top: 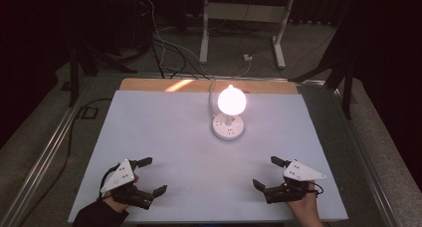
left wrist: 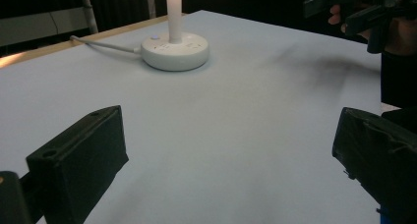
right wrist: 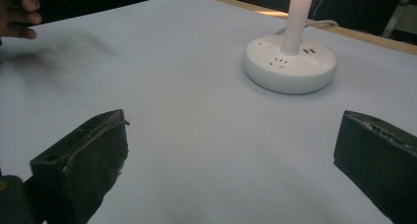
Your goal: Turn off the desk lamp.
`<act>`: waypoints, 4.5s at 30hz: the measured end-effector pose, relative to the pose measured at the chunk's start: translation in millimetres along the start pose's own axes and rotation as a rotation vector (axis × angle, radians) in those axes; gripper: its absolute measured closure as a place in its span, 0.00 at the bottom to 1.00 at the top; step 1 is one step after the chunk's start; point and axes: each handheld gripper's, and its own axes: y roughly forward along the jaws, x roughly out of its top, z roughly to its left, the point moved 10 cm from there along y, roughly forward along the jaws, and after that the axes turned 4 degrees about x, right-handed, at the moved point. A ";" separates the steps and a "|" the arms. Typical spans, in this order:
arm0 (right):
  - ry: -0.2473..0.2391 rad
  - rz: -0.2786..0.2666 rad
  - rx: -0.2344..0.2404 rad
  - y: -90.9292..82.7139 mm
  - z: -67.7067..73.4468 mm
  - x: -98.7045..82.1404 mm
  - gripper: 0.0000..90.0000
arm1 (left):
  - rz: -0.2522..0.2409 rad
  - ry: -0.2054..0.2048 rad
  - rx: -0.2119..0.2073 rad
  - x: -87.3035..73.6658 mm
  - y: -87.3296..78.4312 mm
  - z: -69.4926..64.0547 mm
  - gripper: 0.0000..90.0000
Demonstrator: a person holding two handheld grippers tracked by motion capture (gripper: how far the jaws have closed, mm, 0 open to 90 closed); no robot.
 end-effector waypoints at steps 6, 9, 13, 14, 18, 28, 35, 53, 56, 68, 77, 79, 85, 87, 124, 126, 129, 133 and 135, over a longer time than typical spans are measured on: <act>0.009 -0.004 0.005 -1.6 2.3 5.9 0.00 | 0.000 -0.001 -0.003 0.2 0.7 0.4 0.01; 0.005 -0.007 0.005 -2.4 1.8 8.2 0.00 | -0.001 -0.007 -0.004 0.2 0.5 0.8 0.01; 0.005 -0.018 -0.002 -5.0 -1.7 14.5 0.00 | -0.004 -0.008 -0.006 0.8 -0.1 0.5 0.01; 0.004 -0.023 -0.008 -5.5 -3.2 17.8 0.00 | -0.004 -0.008 -0.006 0.8 0.0 0.4 0.01; 0.012 -0.025 -0.012 -5.4 -4.8 22.9 0.00 | -0.007 -0.011 -0.009 1.1 -0.1 0.1 0.01; 0.026 -0.034 -0.034 -7.6 -12.8 36.7 0.00 | -0.007 -0.010 -0.009 1.1 0.0 -0.1 0.01; 0.024 -0.032 -0.035 -3.2 -16.0 43.3 0.00 | -0.005 -0.009 -0.010 1.0 0.0 -0.3 0.01; 0.020 -0.022 -0.053 11.6 -27.2 60.7 0.00 | -0.005 -0.011 -0.013 1.0 -0.2 -0.8 0.01; 0.023 -0.024 -0.051 13.9 -28.4 62.4 0.00 | -0.007 -0.011 -0.013 1.4 -0.3 -0.8 0.01; 0.022 -0.011 -0.049 39.0 -41.7 70.6 0.00 | -0.007 -0.014 -0.012 1.2 -0.6 -0.5 0.01; 0.043 0.002 -0.042 53.3 -48.2 71.6 0.00 | -0.007 -0.014 -0.011 1.4 -0.8 -0.5 0.01; 0.052 0.008 -0.036 56.7 -50.3 71.0 0.00 | -0.006 -0.013 -0.012 1.1 -0.7 -0.6 0.01; 0.073 0.018 -0.022 70.7 -61.6 68.4 0.00 | -0.007 -0.015 -0.011 1.2 -0.7 -0.5 0.01; 0.073 0.018 -0.030 72.6 -63.8 68.2 0.00 | -0.007 -0.014 -0.010 1.2 -0.7 -0.5 0.01; 0.196 0.173 -0.230 127.0 -122.1 48.2 0.90 | -0.005 -0.017 -0.011 0.8 -1.1 0.1 0.01; 0.205 0.183 -0.238 128.8 -123.8 45.4 0.95 | -0.005 -0.018 -0.011 0.8 -1.1 0.0 0.01; 0.206 0.195 -0.231 131.6 -123.8 42.7 0.96 | -0.007 -0.017 -0.012 1.0 -1.1 -0.1 0.01; 0.200 0.215 -0.232 138.3 -123.3 38.6 0.98 | -0.005 -0.018 -0.012 0.7 -1.0 -0.1 0.01; 0.204 0.215 -0.234 139.4 -123.6 38.4 0.98 | -0.005 -0.018 -0.011 0.6 -1.0 -0.1 0.01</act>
